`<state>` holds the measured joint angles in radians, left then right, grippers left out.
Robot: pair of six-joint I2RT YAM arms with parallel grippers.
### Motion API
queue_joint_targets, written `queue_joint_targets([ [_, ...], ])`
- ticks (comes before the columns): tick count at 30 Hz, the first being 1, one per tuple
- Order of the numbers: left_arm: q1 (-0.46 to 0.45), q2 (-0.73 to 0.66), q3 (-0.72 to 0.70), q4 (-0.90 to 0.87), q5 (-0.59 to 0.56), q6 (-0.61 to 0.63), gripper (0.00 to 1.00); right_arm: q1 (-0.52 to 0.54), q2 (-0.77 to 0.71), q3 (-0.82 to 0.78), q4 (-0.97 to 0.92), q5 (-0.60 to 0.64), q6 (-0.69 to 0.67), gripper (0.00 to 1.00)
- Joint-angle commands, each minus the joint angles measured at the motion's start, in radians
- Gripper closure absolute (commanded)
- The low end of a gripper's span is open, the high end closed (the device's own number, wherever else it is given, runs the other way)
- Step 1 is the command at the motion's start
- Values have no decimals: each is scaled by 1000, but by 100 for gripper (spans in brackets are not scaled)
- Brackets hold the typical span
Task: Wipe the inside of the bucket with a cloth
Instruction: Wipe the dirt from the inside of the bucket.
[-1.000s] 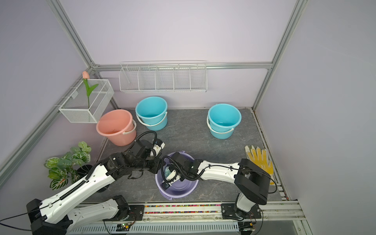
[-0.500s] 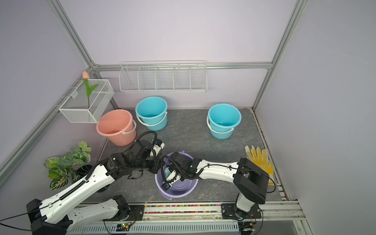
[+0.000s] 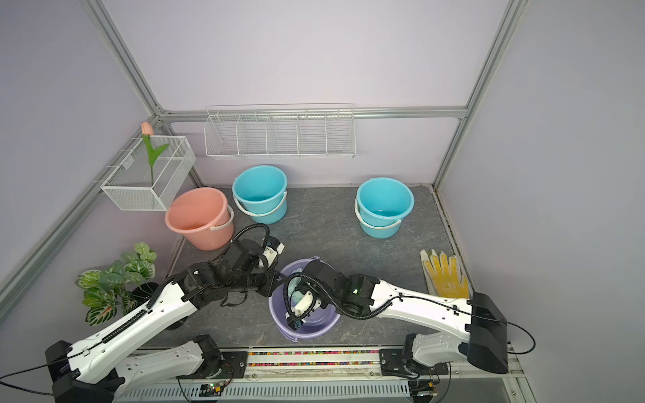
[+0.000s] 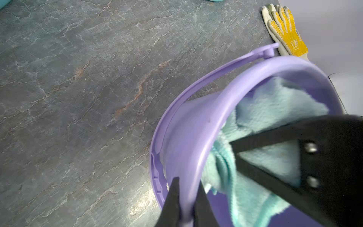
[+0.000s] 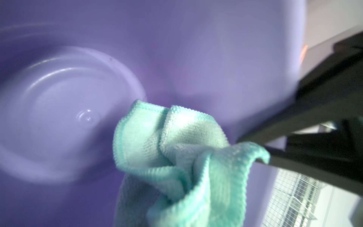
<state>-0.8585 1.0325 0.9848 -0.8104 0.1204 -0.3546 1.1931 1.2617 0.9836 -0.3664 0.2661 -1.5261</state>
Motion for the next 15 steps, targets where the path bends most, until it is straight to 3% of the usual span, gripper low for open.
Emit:
queue_joint_targets([
  [1,-5,-2,58,27,2,11,100,14,-59,21,-41,90,-62,93],
  [15,-5,-2,85,-10,-20,11,100,34,-158,-12,-83,209,-87,93],
])
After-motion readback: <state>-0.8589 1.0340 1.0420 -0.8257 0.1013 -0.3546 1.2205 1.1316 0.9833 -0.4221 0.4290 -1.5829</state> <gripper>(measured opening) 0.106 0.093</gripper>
